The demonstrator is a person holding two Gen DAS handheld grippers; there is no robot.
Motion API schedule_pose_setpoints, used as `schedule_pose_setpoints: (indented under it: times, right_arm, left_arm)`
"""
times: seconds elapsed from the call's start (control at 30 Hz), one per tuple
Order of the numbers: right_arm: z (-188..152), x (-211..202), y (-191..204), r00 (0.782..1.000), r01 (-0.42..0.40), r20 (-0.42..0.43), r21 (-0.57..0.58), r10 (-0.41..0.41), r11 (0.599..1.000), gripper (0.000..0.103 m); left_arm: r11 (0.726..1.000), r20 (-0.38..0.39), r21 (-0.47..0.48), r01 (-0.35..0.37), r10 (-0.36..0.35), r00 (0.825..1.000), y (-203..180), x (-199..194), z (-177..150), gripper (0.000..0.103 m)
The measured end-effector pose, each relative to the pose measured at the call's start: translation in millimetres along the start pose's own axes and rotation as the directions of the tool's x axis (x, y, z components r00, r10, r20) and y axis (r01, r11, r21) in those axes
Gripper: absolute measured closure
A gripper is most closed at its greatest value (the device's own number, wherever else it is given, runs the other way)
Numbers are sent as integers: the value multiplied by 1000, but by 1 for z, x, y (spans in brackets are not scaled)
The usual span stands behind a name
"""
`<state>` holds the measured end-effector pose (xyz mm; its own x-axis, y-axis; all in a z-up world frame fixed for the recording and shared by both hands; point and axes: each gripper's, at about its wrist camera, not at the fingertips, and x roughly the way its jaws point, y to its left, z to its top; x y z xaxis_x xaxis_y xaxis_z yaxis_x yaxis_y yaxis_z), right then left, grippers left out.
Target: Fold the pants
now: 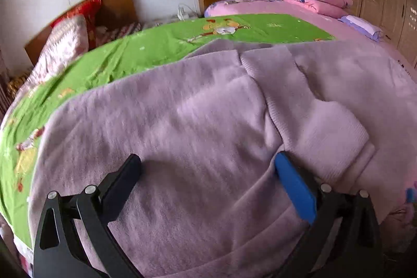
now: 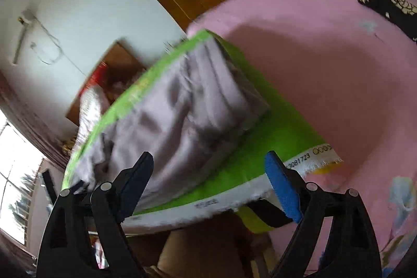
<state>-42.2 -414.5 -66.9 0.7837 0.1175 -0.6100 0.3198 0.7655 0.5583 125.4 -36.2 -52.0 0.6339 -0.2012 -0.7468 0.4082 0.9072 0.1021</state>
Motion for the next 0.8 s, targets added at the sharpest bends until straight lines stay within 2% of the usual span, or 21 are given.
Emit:
schedule_pose_setpoints:
  times: [0.1, 0.2, 0.33, 0.43, 0.5, 0.57, 0.6, 0.67, 0.73, 0.8]
  right_arm:
    - [5, 10, 8, 1000, -14, -16, -22, 13, 1000, 18]
    - [16, 33, 15, 997, 10, -75, -14, -12, 1000, 16]
    - [16, 40, 25, 992, 28, -121, -30, -32, 999, 12]
    - [17, 41, 27, 989, -25, -146, -5, 24, 1000, 11]
    - [19, 40, 21, 993, -55, -105, 36, 59, 998, 11]
    - [24, 38, 3, 998, -60, -22, 134, 64, 989, 15]
    - [25, 39, 1, 998, -62, -14, 151, 65, 987, 14]
    - [27, 44, 13, 998, -18, -66, 96, 24, 995, 13]
    - [23, 54, 36, 981, -43, -189, -43, 34, 998, 12]
    - [16, 54, 47, 965, -89, -254, -98, 61, 991, 12]
  left_arm:
    - [1000, 6, 5, -7, 7, 1000, 1, 3, 0, 1]
    - [1000, 8, 3, -4, 4, 1000, 0, 5, 0, 1]
    - [1000, 11, 1, -1, 1, 1000, -1, 5, -5, 1]
    - [1000, 13, 1, 0, 0, 1000, 0, 6, -5, 1]
    - [1000, 13, 1, 0, 0, 1000, 0, 6, -6, 1]
    - [1000, 13, 0, 0, 0, 1000, 0, 6, -5, 1]
    - [1000, 14, 0, -1, 1, 1000, -1, 5, -6, 1]
    - [1000, 13, -1, 1, -1, 1000, -1, 5, -6, 1]
    - [1000, 15, -2, 2, -2, 1000, -2, 5, -6, 1]
    - [1000, 15, -3, 3, -3, 1000, -2, 5, -6, 1]
